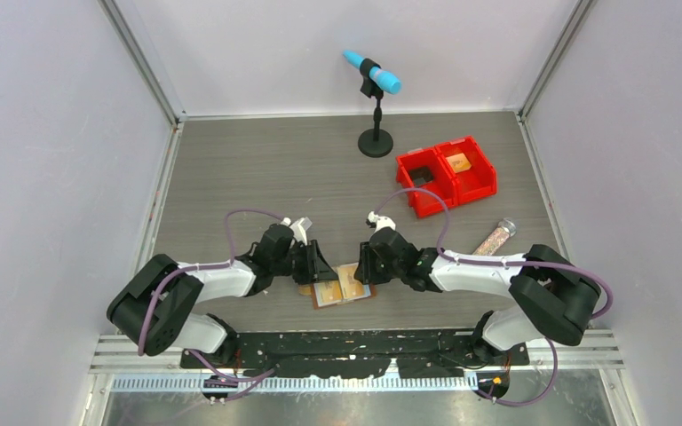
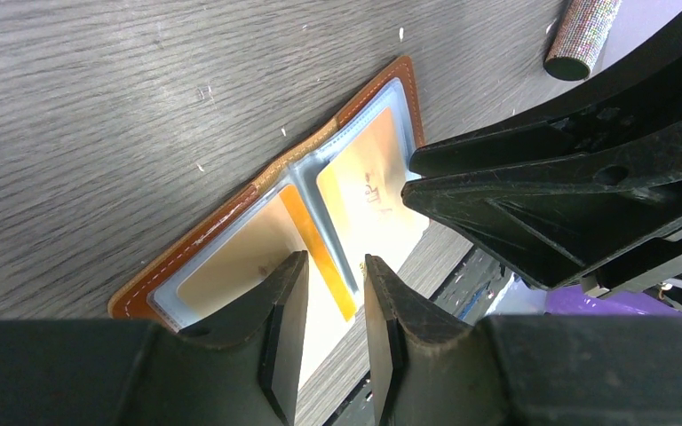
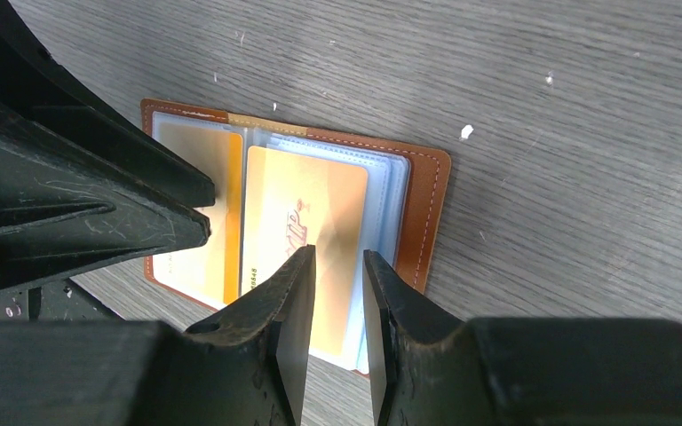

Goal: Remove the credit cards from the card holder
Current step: Remove the credit card from the card holder.

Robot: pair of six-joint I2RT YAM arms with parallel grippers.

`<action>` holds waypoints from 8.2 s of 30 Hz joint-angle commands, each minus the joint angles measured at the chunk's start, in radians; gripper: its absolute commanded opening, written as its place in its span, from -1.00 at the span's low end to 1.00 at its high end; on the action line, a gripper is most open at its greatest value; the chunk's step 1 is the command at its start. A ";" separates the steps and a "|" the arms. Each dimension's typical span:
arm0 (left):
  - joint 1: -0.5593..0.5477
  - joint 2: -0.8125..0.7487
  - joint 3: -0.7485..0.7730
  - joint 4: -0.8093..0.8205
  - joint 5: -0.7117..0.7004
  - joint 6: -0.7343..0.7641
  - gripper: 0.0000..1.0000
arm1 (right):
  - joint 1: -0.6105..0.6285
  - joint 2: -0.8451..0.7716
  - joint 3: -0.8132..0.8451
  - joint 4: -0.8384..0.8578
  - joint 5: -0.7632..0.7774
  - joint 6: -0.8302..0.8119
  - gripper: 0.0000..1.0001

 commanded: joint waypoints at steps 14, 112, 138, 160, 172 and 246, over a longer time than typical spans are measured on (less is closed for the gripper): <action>-0.015 0.051 -0.024 0.127 0.011 -0.023 -0.36 | 0.010 -0.015 -0.051 0.052 -0.010 0.043 -0.35; 0.024 -0.150 -0.064 -0.132 -0.010 0.047 -1.00 | 0.010 -0.049 -0.084 0.004 0.037 0.036 -0.41; 0.059 -0.215 -0.065 -0.205 0.019 0.094 -0.81 | 0.010 -0.044 -0.076 0.002 0.036 0.032 -0.41; 0.059 -0.192 -0.094 -0.061 0.098 0.048 -0.65 | 0.010 -0.046 -0.077 0.007 0.034 0.033 -0.40; 0.059 -0.142 -0.110 0.018 0.117 0.025 -0.73 | 0.010 -0.049 -0.076 0.009 0.033 0.032 -0.41; 0.059 -0.195 -0.061 -0.151 0.007 0.044 -1.00 | 0.010 -0.072 -0.088 -0.011 0.052 0.040 -0.44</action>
